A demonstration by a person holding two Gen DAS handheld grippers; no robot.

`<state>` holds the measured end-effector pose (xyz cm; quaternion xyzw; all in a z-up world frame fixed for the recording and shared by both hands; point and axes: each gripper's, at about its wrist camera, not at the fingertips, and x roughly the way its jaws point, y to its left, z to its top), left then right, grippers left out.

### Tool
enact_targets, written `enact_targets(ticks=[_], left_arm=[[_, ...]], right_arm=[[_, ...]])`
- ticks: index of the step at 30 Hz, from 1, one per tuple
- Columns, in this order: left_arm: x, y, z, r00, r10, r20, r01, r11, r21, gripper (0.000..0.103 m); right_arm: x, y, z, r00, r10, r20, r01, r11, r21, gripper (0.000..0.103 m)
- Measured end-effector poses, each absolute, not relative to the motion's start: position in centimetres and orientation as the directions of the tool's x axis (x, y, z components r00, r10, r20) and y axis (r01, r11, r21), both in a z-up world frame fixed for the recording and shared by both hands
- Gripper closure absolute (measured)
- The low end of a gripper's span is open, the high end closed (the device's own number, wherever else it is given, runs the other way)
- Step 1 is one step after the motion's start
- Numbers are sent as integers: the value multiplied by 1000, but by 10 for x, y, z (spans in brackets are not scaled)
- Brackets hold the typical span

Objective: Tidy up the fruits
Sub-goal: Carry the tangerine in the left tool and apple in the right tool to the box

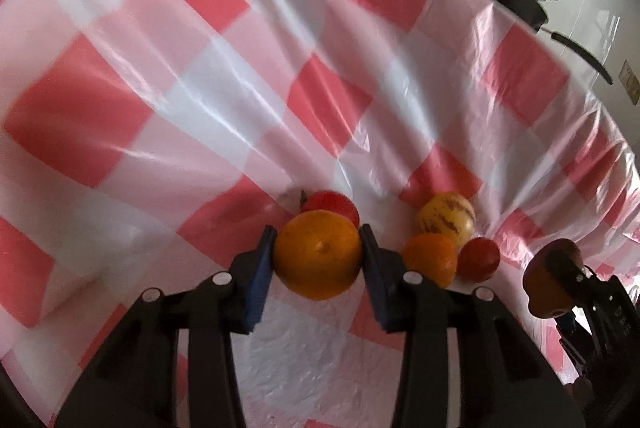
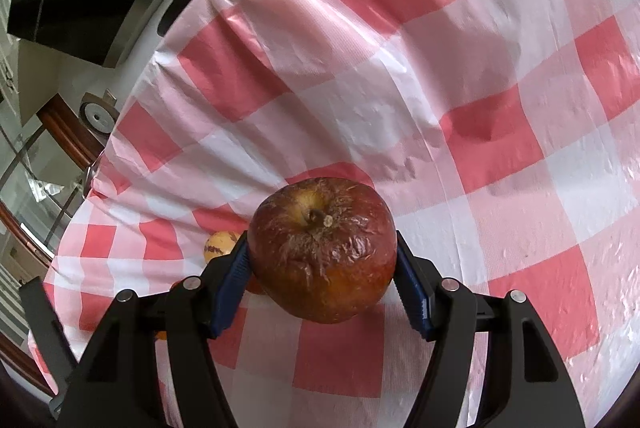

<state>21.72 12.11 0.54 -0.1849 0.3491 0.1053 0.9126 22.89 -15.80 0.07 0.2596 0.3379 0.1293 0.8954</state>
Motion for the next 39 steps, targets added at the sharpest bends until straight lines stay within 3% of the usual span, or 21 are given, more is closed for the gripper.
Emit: enact_targets(ticks=[6,14,27,39], left_arm=[[197,129,8,749,49,-660,-345,880,-326,61],[118,108,12,737,44,-674,-328,896,-300,61],[36,77,24,769,31,-639,-215,953,-212,61],[-57,93,26,786,35,-617,-243,936,-256,61]], right_arm=[[230,-168,-3,747,408,-525,-38,814,580,38],[209,-180,2,782,407,-472,-50,796,604,38],[57,-159,12,731,484,-480,-176,814,553,38],[-39,-142,19,693,549,-466,-300,808,507,38]])
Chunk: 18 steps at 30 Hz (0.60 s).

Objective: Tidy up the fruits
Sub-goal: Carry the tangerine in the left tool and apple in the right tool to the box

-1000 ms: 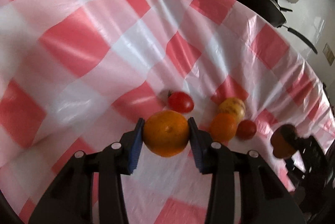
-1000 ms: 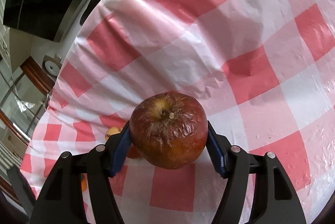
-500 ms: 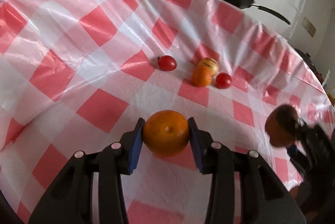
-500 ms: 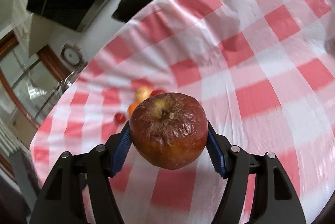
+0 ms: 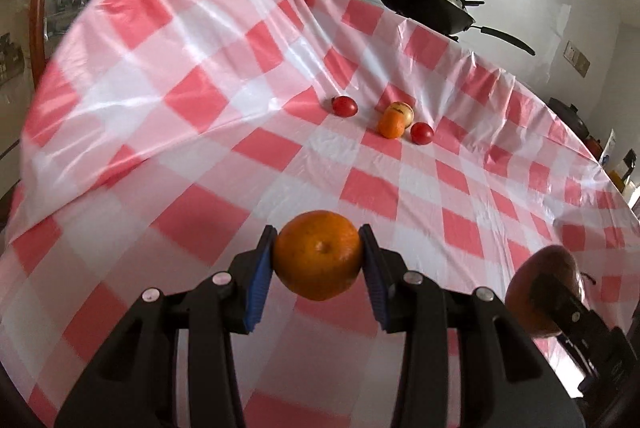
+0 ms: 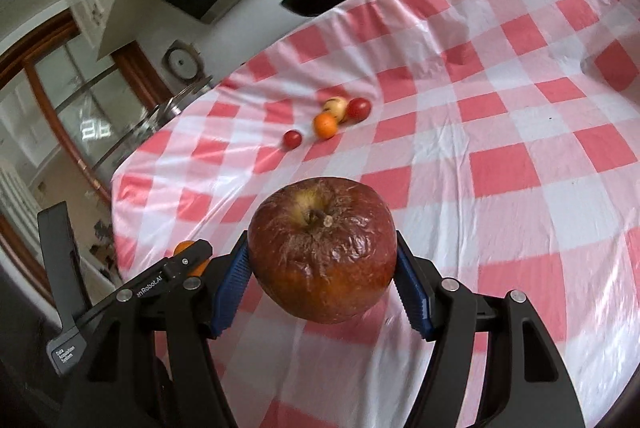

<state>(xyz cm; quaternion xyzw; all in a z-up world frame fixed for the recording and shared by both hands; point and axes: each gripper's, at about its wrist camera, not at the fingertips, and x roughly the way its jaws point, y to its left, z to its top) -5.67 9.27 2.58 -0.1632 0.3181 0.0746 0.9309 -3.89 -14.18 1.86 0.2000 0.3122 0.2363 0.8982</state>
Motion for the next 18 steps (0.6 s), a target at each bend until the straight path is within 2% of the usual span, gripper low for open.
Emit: enact_targets(ticks=[9,18], left_arm=[[-98,99,34,783,91,-616,-240,957,-164,61],[-139,124,25,751,129,-648,-272,954,-125,61]], right_arm=[[-62,-136,18,641,622,-450,-333,753,567,38],[-105,-96,21,559,680,-475,-467,731,497,37]])
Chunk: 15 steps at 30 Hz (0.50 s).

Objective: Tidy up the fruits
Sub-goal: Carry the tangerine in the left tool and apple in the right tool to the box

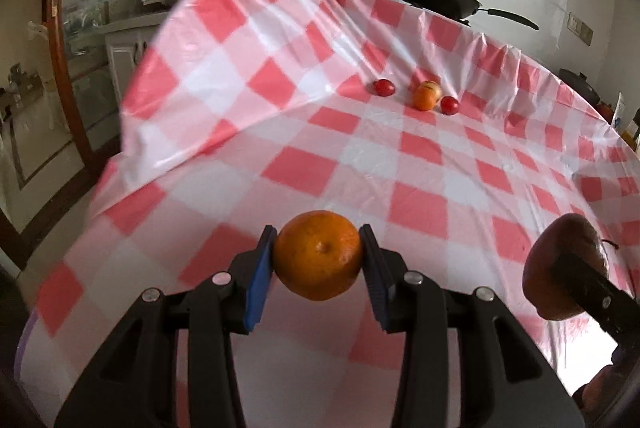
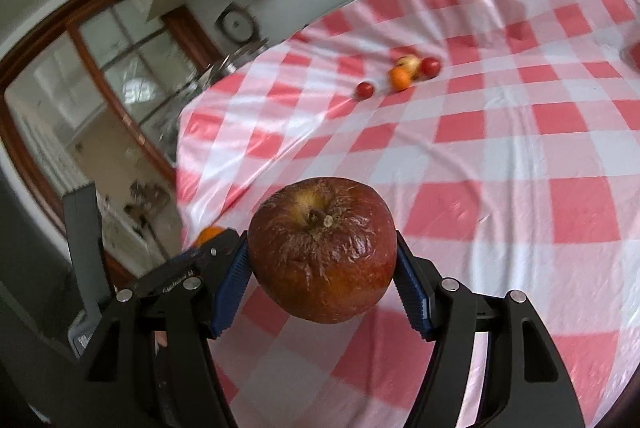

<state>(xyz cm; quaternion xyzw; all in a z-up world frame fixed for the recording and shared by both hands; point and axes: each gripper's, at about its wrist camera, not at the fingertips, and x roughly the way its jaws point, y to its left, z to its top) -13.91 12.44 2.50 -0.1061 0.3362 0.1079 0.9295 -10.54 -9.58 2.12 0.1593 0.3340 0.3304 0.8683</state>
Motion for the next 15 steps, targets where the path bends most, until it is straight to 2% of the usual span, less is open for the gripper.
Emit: enact_targets(ticks=[7,15], left_arm=[[-174,151,22,740,170,-651,-303,948,-97,61],[-229,195,16,726,205,-657,-376,917,-130,61]], right_arm=[[-131,-65,23,493,716,-494,-553,696,458,37],[-164,-22,25,405,747,-526,-678,632,375,37]])
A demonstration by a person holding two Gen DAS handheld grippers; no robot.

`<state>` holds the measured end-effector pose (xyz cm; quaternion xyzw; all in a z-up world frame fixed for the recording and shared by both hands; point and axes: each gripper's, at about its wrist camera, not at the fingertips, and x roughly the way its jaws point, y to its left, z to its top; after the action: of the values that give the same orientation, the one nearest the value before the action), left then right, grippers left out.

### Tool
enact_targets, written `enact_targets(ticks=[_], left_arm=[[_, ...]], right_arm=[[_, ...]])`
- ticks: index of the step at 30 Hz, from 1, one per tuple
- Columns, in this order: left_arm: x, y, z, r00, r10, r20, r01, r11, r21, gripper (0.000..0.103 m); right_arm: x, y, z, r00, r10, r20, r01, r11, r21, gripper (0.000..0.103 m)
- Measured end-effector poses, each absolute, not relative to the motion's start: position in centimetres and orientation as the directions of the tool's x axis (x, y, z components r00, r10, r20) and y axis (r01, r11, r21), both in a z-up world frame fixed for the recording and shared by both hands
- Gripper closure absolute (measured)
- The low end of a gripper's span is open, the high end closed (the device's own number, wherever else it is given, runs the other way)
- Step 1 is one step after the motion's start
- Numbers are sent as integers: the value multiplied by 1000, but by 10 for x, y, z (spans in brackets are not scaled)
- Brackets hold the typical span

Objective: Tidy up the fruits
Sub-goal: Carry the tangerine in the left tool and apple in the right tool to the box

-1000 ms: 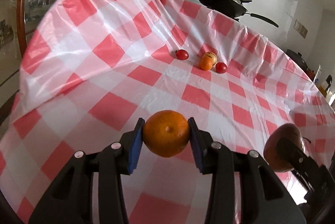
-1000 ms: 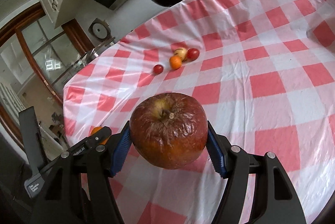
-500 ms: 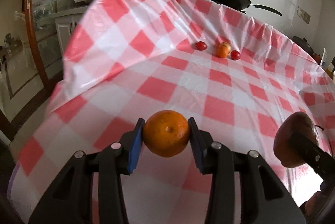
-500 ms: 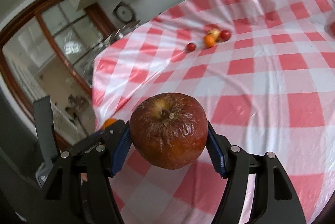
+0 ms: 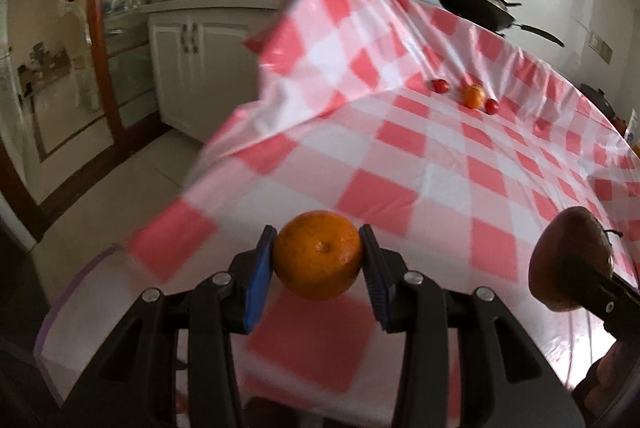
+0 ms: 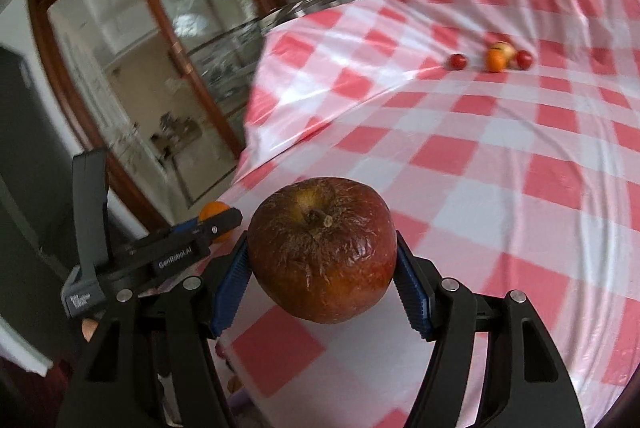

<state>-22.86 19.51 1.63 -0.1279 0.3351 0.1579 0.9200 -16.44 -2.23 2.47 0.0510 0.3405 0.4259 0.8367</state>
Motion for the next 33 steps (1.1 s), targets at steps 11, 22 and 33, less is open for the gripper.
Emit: enact_targets(ticks=[11,22,33], left_arm=[[-294,250,9,680,323,-658,-509,854,-107,61],[-337,315,-42,531,409,-743,-687,720,-95,61],[-339,354,-112,360,350,-865,-763,644,-57,61]], right_arm=[[-231,45,21,230,782,-579,-860,442,255,37],[-288,122,-19,32,686,-727,-965,210,155,38],[-322,189,-81,33,486,-874,-998,64,-2,37]])
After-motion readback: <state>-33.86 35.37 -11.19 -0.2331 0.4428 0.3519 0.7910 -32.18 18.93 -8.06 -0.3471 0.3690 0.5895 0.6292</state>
